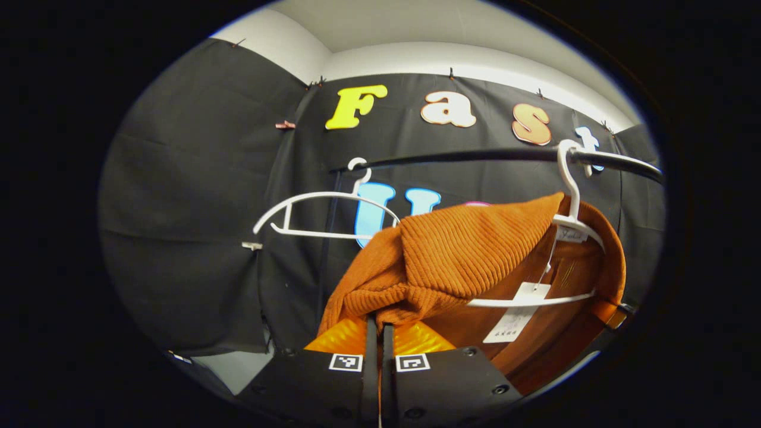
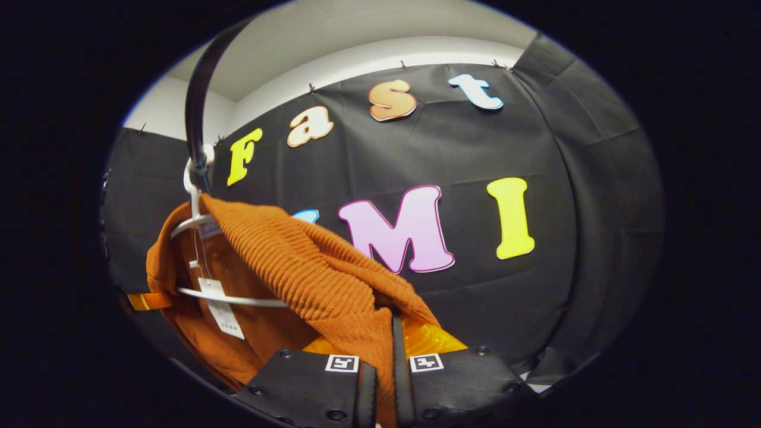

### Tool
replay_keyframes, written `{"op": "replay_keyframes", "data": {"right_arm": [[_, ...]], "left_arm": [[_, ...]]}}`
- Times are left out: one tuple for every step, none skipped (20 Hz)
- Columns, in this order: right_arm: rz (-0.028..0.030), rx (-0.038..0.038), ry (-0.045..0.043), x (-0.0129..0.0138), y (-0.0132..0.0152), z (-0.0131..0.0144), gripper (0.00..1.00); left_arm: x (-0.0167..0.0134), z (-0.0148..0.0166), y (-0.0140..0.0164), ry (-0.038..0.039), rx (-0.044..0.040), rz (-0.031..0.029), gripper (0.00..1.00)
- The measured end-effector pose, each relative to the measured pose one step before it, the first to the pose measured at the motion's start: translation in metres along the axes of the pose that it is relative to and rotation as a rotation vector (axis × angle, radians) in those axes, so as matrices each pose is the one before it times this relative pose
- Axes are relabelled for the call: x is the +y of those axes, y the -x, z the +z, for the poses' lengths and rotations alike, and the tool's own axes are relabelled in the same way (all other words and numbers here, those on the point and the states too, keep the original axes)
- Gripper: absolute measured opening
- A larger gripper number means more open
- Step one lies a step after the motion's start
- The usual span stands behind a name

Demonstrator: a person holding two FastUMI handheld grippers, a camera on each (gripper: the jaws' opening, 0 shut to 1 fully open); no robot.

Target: Grasp the clothes on the hanger with both hands and then place them into the laundry hamper below.

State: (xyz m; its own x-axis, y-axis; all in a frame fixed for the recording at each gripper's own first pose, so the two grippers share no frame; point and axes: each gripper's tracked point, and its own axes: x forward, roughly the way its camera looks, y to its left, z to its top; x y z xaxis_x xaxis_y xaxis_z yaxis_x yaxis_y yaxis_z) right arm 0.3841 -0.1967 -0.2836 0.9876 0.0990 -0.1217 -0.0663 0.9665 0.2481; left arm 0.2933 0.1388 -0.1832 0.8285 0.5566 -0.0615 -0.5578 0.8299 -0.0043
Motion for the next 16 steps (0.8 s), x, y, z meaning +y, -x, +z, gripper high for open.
{"op": "replay_keyframes", "data": {"right_arm": [[0.00336,-0.00875,-0.02424,-0.00241,-0.00306,0.00364,0.12],[0.00902,0.0035,-0.01724,0.00287,-0.00129,-0.00135,0.17],[0.00568,0.0086,-0.01314,0.00112,-0.00216,-0.00076,0.17],[0.00387,0.00359,-0.01388,-0.00136,0.00166,0.00178,0.12],[0.00509,-0.00488,-0.01549,-0.00089,0.00075,0.00761,0.12],[0.00334,-0.00729,-0.01378,-0.00033,0.00086,0.00818,0.12],[0.00419,-0.01004,-0.01277,-0.00083,0.00001,0.008,0.17],[0.00726,0.00534,-0.00895,-0.00034,0.00002,0.00341,0.17],[0.00947,0.01205,-0.00008,0.00046,0.00095,0.00026,0.12],[0.01296,0.01488,0.00555,-0.00063,0.00557,-0.00029,0.12],[0.03138,0.01724,-0.00606,0.00265,0.00488,0.00034,0.12],[0.02876,-0.01081,-0.01289,0.00654,0.00666,0.00635,0.21],[0.01665,-0.01988,-0.00427,0.0018,0.00534,0.00843,0.17],[0.00957,-0.01145,0.00737,-0.00053,0.00398,0.00685,0.12],[-0.00237,-0.01489,0.01644,-0.00058,0.00092,0.00553,0.16],[0.00307,-0.01929,0.01942,0.00118,-0.00212,0.00694,0.16]], "left_arm": [[0.00629,0.00855,0.00357,-0.01653,-0.01415,0.00812,0.06],[0.00515,0.00598,0.00108,-0.01031,-0.01533,0.01121,0.06],[0.00494,0.0091,0.00254,-0.00538,-0.01928,0.01095,0.06],[0.00357,0.01146,0.00325,-0.00431,-0.0271,0.01036,0.06],[0.00329,0.01338,0.00155,-0.00264,-0.03177,0.00657,0.06],[-0.00021,0.01067,0.00092,-0.00118,-0.02889,-0.00023,0.06],[-0.0015,0.00886,-0.00199,-0.00283,-0.02374,-0.00983,0.06],[-0.00242,0.00222,-0.00505,-0.01839,-0.01475,-0.00629,0.06],[0.00011,-0.00062,-0.00603,-0.03303,0.00451,-0.00077,0.05],[0.00034,-0.00019,-0.00442,-0.02821,-0.00245,-0.00313,0.04],[-0.00093,0.00469,-0.00474,-0.01752,-0.01317,-0.00325,0.06],[-0.00011,0.00463,-0.00571,-0.00982,-0.01067,-0.00549,0.06],[0.00212,0.00489,-0.00726,-0.0039,-0.00972,-0.00094,0.06],[0.00165,0.00372,-0.00748,0.00348,-0.0101,-0.00777,0.06],[0.00176,0.00671,-0.01003,0.00183,-0.01227,-0.00668,0.06],[0.00194,0.00413,-0.011,-0.00734,-0.00719,-0.00499,0.06]]}}
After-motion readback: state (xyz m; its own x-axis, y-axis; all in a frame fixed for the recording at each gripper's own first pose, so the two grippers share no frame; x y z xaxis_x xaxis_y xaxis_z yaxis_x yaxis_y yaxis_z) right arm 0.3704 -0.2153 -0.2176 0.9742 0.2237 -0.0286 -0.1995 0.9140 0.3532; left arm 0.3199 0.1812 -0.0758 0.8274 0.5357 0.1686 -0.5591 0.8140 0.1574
